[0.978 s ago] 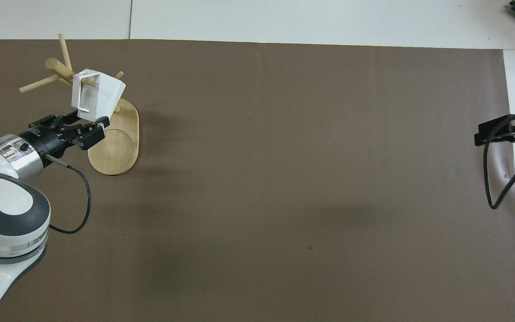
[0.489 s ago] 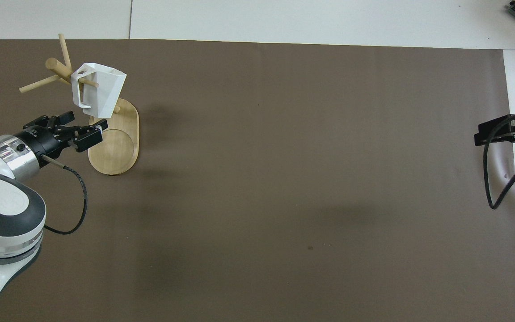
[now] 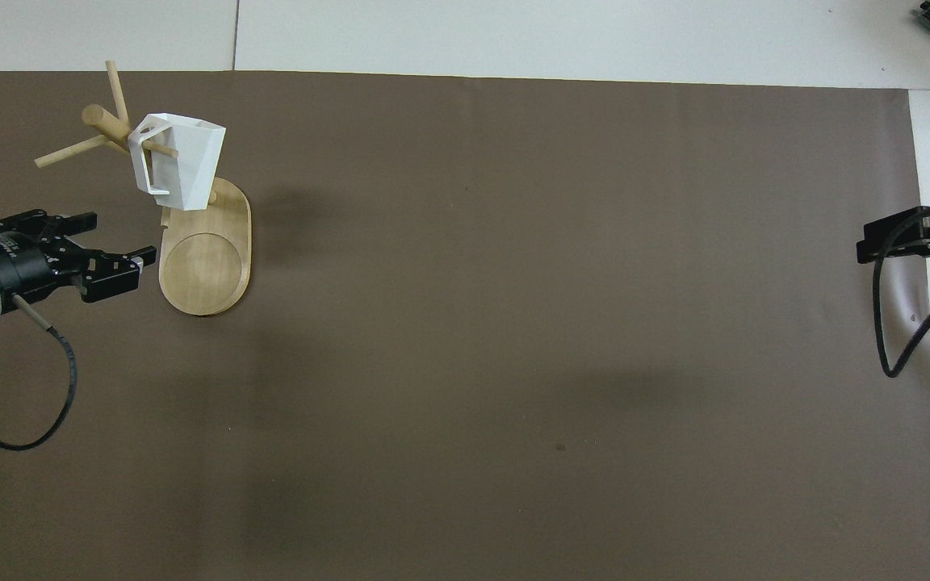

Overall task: Hang cup on rack
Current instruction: 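Open the left gripper and pull it back from the cup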

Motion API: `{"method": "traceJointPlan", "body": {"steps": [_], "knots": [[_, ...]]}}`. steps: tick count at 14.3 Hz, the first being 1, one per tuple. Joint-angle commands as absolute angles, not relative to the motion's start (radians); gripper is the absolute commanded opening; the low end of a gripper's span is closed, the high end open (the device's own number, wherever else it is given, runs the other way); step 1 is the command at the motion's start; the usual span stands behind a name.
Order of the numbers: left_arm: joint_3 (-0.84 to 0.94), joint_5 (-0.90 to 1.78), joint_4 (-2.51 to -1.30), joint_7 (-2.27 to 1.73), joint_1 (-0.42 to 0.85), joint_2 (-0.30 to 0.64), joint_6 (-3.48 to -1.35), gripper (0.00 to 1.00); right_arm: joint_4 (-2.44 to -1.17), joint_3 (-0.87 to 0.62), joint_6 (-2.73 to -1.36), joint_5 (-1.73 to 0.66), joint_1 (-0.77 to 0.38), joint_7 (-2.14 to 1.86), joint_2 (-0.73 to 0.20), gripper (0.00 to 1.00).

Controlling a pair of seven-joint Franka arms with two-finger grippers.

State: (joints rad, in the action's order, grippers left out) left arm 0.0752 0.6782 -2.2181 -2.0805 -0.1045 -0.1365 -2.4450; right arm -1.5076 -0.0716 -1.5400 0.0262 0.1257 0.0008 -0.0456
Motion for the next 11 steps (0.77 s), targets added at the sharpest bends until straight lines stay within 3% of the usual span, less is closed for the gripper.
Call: {"method": "traceJointPlan", "body": {"steps": [1,5,11], "knots": [[0.080,0.540,-2.116,-2.092,-0.140,-0.143,-2.277,1.00,-1.519,-0.072,-1.542,0.029,0.126,0.020,-0.034,1.00],[0.083,0.365,-1.978,-2.041,-0.163,-0.126,-2.110,1.00,-1.519,-0.072,-1.542,0.029,0.127,0.020,-0.034,1.00],[0.083,0.293,-1.891,-1.500,-0.158,-0.123,-1.960,1.00,-1.519,-0.072,-1.542,0.029,0.127,0.020,-0.034,1.00]]}}
